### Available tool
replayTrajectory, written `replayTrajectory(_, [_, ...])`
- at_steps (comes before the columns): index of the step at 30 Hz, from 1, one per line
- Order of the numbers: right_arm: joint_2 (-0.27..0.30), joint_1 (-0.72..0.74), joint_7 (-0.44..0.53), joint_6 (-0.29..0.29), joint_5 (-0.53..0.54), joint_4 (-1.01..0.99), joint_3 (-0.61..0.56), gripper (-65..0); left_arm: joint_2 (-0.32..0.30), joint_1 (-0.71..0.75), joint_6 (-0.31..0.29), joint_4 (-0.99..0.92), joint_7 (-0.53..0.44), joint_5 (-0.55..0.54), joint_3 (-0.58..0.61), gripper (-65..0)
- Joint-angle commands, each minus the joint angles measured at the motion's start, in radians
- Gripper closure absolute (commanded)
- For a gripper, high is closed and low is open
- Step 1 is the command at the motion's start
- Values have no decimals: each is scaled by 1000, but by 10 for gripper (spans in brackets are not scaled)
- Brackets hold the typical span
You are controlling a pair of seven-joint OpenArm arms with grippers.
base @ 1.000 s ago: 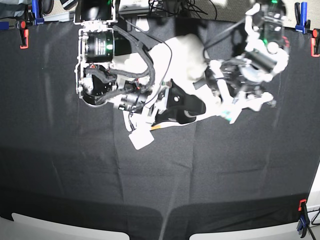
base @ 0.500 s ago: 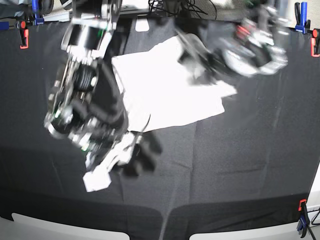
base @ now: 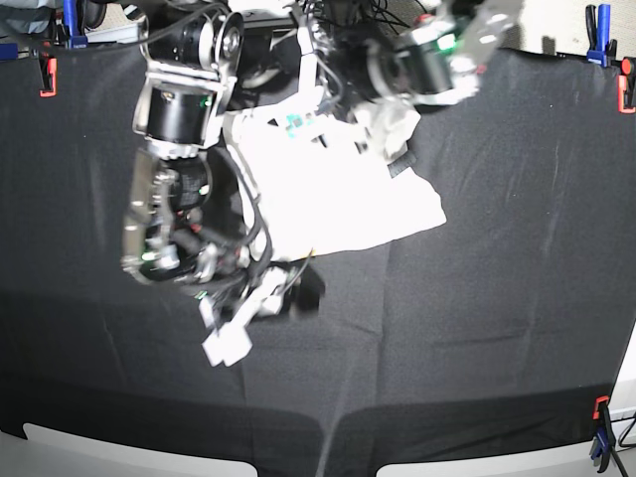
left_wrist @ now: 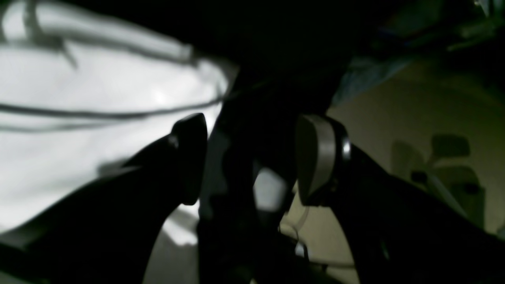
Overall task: Layout the t-shirt on the table in an organized manner, then fold the t-shirt properly
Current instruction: 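Lower the bundle onto the table and open both grippers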
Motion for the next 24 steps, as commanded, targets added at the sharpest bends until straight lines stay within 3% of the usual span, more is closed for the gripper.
replayTrajectory(1, [6,27,14,13,15,7,-10,-308,9,-4,-4,-22,-14,1,2,-320])
replayTrajectory(7, [48,21,-53,13,16,0,-24,-308,10,-42,-3,-146,5,180,-19,-320])
replayTrajectory(17, [166,-112,-143,13,117,0,-24,-307,4,-84,-3,-142,28,188,-205,-320])
replayTrajectory(24, [173,-286,-216,13,254,92,-24,-307,-32,-92,1,-142,27,306,-340,-320])
